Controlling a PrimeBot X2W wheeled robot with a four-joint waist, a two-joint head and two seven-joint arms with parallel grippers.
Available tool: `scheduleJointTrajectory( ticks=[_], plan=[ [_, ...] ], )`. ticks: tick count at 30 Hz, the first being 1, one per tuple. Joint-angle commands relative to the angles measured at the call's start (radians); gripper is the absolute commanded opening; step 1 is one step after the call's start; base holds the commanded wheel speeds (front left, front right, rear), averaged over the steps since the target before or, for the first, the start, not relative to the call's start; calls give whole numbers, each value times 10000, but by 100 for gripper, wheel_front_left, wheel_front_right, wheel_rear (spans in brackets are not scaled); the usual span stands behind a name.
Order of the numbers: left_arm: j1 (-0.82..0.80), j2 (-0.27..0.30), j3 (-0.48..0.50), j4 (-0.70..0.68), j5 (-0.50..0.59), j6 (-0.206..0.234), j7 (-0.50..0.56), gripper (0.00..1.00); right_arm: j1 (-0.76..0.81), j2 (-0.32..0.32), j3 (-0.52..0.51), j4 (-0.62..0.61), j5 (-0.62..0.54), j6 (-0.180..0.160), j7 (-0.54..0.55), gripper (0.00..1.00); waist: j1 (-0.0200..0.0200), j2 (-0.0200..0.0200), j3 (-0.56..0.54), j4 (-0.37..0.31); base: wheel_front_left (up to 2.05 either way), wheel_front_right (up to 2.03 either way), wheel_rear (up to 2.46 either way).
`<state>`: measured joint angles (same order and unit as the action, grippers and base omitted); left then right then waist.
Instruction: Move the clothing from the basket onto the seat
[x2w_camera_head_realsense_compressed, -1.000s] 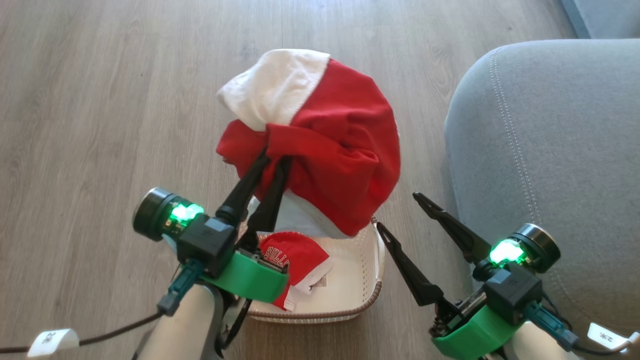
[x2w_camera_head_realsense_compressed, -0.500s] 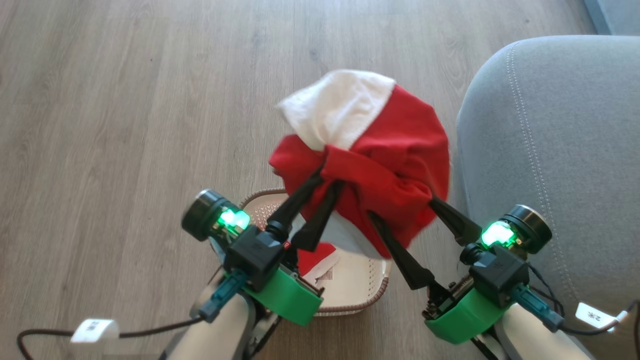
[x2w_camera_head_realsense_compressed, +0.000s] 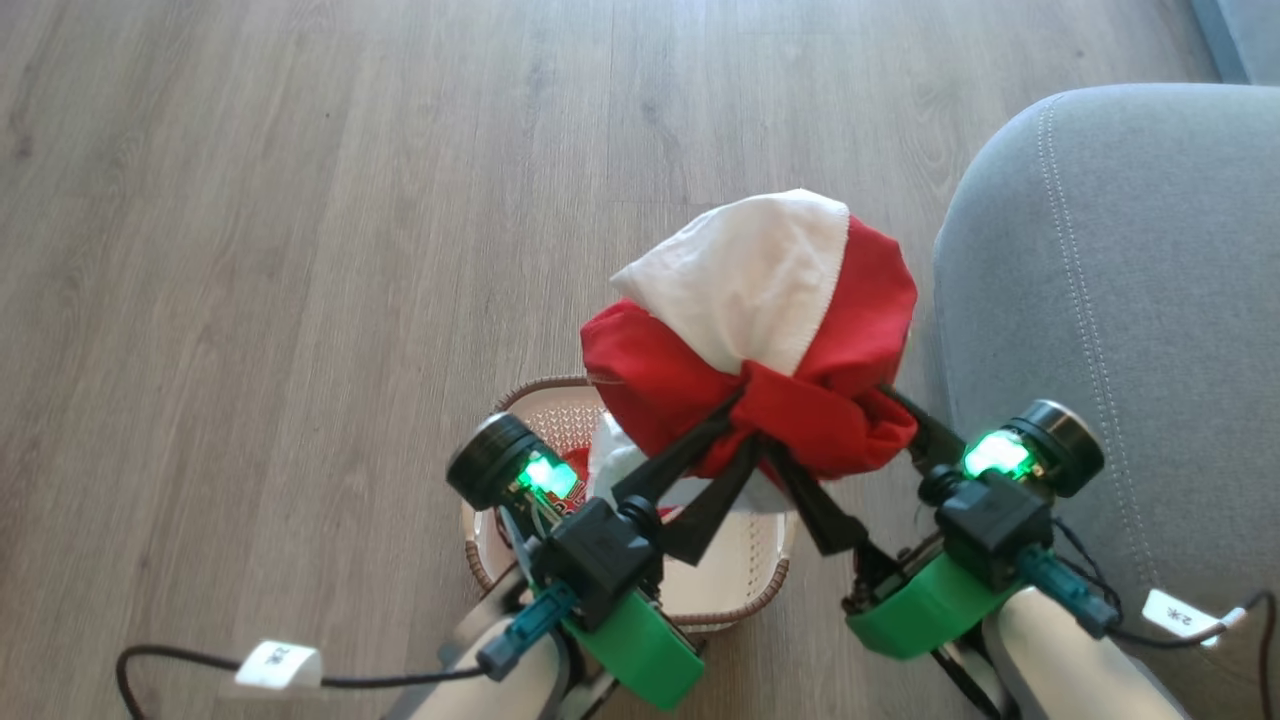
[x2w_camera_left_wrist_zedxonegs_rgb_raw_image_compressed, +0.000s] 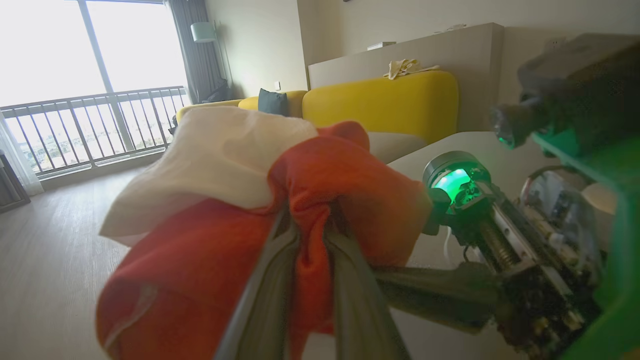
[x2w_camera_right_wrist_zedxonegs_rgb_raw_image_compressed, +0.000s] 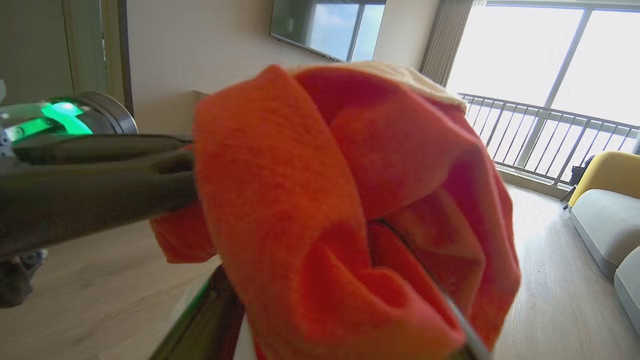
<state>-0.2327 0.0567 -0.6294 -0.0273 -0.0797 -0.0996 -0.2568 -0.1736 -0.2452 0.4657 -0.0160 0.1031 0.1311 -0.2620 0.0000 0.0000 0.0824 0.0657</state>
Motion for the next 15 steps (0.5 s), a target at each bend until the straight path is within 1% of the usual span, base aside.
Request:
scheduleJointTrajectory(
  ticks=[1,2,3,4,14,15],
  plan=[
    [-420,-64,100,-309,-41,-66,-49,0,-262,246,-117,-315,7,-4,2,100,0,0,-1,24,0,0,0],
    [-419,-64,58,-314,-59,-67,-49,0,-234,308,-185,-268,61,-4,2,71,0,0,-12,42,0,0,0],
    [-417,-64,29,-322,-78,-66,-49,0,-228,336,-214,-248,61,-4,2,37,0,0,-24,54,0,0,0],
    [-417,-64,12,-333,-96,-59,-49,0,-223,352,-222,-231,49,-4,2,0,0,0,-37,59,0,0,0],
    [-401,-64,-26,-384,-38,-102,-49,0,-173,515,-277,-253,6,-4,2,0,0,0,-177,11,0,0,0],
    [-401,-64,-25,-414,-38,-111,-49,2,-180,517,-287,-281,-7,-4,2,0,0,0,-178,9,0,0,0]
  ],
)
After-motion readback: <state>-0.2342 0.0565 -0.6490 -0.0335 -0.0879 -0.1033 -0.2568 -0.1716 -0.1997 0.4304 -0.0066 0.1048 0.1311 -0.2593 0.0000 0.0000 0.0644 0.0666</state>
